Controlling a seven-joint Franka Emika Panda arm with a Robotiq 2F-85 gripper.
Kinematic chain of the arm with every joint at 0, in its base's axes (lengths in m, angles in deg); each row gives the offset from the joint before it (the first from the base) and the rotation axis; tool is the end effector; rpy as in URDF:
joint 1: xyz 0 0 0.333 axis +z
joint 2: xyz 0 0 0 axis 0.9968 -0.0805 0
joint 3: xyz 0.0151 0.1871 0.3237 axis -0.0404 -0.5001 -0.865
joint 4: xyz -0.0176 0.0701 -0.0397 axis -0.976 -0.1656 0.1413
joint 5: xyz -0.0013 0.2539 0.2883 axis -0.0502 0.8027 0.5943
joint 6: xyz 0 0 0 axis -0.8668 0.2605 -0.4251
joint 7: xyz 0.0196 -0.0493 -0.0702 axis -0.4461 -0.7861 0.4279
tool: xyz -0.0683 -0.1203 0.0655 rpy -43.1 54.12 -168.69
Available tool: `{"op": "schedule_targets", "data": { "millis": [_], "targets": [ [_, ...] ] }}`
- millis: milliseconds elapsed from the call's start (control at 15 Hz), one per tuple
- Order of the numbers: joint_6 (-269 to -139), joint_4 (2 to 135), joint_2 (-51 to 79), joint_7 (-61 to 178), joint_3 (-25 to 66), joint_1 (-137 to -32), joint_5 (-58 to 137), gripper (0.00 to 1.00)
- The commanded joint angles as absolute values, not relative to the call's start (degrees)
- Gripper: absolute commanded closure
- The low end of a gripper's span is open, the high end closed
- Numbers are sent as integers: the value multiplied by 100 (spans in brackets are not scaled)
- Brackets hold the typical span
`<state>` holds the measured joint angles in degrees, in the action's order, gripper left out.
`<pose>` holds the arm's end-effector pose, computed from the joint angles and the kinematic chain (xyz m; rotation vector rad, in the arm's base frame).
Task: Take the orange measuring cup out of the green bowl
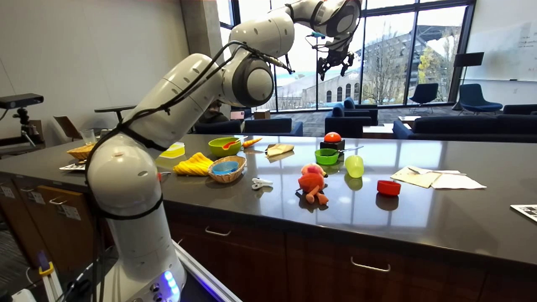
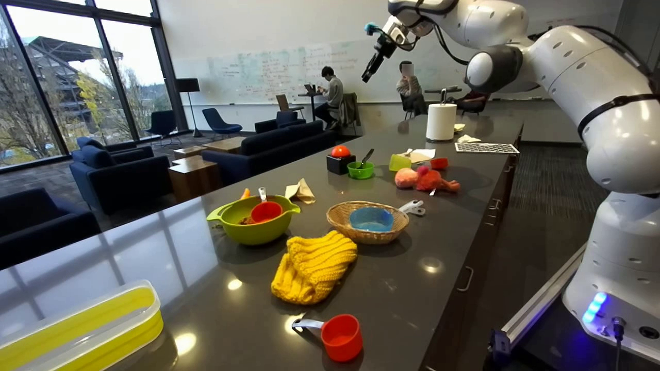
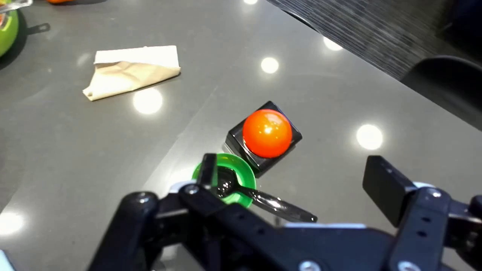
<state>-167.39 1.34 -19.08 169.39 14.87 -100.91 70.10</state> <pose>0.8032 -0.1466 0.6068 -1.0961 2.2445 0.1746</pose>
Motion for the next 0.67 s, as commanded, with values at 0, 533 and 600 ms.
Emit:
{"op": "schedule_targets", "data": {
  "millis": [0, 533, 600],
  "targets": [
    [-16926, -177, -2226, 17987, 1526, -10118, 6539, 0],
    [-16107, -160, -2516, 20290, 1498, -10039, 6063, 0],
    [-15967, -161, -2543, 20551, 1474, -10054, 6094, 0]
  ]
}}
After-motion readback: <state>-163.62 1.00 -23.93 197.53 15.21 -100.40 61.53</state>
